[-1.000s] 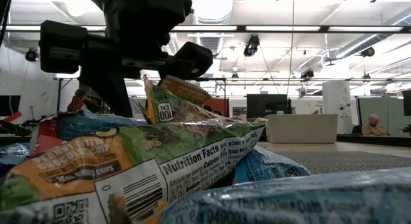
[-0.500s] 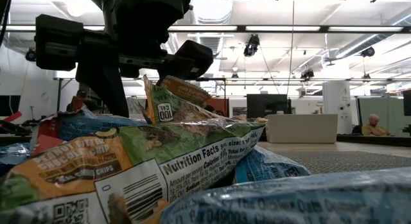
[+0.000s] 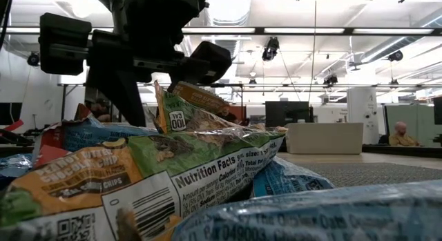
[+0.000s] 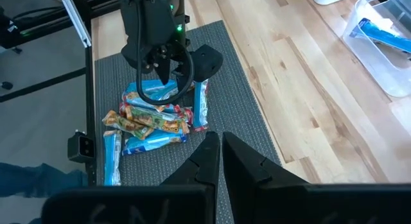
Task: Pick and place Granola Bars by type
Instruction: Put the yellow granola bar into the gray bin
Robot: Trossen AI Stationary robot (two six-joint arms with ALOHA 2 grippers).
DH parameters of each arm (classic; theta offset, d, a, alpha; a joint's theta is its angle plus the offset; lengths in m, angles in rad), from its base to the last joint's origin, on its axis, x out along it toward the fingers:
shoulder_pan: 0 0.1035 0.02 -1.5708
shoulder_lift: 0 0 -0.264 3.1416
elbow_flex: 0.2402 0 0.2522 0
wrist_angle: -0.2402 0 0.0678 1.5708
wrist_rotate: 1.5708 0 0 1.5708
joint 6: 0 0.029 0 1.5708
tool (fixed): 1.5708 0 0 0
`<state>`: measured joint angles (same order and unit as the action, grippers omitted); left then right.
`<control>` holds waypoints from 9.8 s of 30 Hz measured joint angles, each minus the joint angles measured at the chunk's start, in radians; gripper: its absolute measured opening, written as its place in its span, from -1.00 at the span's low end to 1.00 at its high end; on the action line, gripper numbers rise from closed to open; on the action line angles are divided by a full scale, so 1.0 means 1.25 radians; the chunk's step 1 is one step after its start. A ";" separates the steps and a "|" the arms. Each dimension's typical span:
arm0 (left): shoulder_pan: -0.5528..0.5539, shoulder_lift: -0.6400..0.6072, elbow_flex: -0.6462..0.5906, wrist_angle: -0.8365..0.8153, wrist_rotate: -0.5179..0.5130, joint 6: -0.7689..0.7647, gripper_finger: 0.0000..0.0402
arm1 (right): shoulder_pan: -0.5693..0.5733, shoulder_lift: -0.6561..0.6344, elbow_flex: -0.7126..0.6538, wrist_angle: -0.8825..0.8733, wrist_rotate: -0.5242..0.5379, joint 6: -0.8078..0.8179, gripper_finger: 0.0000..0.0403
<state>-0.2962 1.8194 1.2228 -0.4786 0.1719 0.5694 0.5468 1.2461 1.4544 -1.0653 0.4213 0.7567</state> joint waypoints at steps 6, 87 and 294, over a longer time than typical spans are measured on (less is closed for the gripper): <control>0.000 0.000 0.000 0.000 0.000 -0.005 -0.07 | 0.000 0.000 0.000 0.000 0.000 0.001 -0.94; 0.001 0.084 0.184 0.083 0.015 -0.117 -0.07 | 0.000 -0.001 0.000 -0.034 -0.009 -0.021 -0.94; 0.473 0.089 0.629 -0.083 0.037 -0.035 -0.76 | -0.330 -0.574 -0.442 0.343 -0.101 -0.319 -0.96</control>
<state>0.2953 1.9312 2.0087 -0.5822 0.2176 0.5254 0.1347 0.5288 0.9016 -0.6369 0.2951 0.3584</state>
